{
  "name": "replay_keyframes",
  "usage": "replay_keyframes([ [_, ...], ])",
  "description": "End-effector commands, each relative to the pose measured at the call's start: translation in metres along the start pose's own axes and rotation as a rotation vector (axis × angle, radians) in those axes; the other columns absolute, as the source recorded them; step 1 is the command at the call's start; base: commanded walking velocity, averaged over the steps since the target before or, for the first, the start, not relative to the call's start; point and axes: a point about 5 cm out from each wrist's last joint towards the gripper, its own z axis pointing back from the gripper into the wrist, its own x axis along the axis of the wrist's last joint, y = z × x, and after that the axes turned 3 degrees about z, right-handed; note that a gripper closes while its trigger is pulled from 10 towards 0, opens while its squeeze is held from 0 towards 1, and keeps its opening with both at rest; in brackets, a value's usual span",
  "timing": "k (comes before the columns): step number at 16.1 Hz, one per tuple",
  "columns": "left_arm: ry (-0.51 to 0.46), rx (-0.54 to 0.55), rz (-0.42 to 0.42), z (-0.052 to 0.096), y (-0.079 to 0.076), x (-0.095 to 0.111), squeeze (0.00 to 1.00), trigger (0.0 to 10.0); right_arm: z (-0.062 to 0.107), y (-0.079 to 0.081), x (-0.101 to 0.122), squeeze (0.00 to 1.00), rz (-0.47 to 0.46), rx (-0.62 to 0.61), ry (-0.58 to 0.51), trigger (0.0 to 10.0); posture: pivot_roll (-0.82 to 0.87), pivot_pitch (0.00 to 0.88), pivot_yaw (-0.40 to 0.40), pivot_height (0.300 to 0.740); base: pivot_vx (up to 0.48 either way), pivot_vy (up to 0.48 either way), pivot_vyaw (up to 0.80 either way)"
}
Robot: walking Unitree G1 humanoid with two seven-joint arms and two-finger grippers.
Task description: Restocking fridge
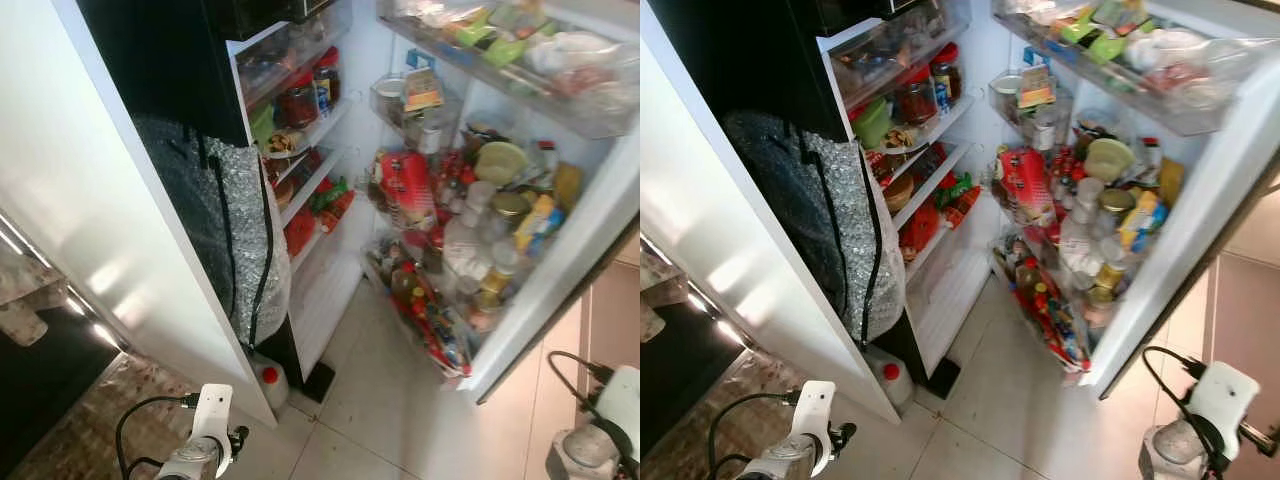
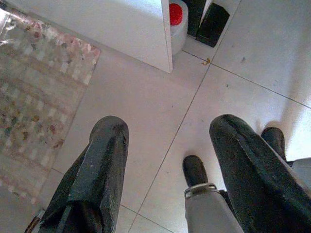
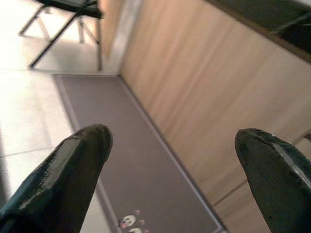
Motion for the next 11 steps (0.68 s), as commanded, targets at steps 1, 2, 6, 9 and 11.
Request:
replay_keyframes([
  [1,0.013,0.015,-0.016,0.001,0.004,-0.004,0.00,10.0,-0.008,-0.010,0.001,0.00,-0.021,-0.066,0.021,10.0,-0.12,0.000,0.083,0.740,0.000,0.000,0.00],
  [2,0.013,0.015,-0.016,0.001,0.004,-0.004,0.00,10.0,-0.009,-0.012,0.001,0.00,-0.025,-0.070,0.020,10.0,-0.12,0.000,0.083,0.740,0.000,0.000,0.00],
  [6,0.012,0.015,-0.018,0.001,0.005,-0.004,0.00,10.0,-0.026,-0.035,0.009,0.00,-0.056,-0.177,0.007,10.0,-0.13,0.000,0.084,0.740,0.000,0.000,0.00],
  [9,0.011,0.015,-0.020,0.001,0.005,-0.004,0.00,10.0,-0.035,-0.037,0.026,0.00,-0.134,-0.201,-0.040,10.0,-0.12,0.000,0.084,0.740,0.000,0.000,0.00],
  [11,0.012,0.013,-0.022,0.001,0.005,-0.003,0.00,10.0,-0.033,-0.024,0.038,0.00,-0.170,-0.102,-0.086,10.0,-0.12,0.000,0.081,0.740,0.000,0.000,0.00],
])
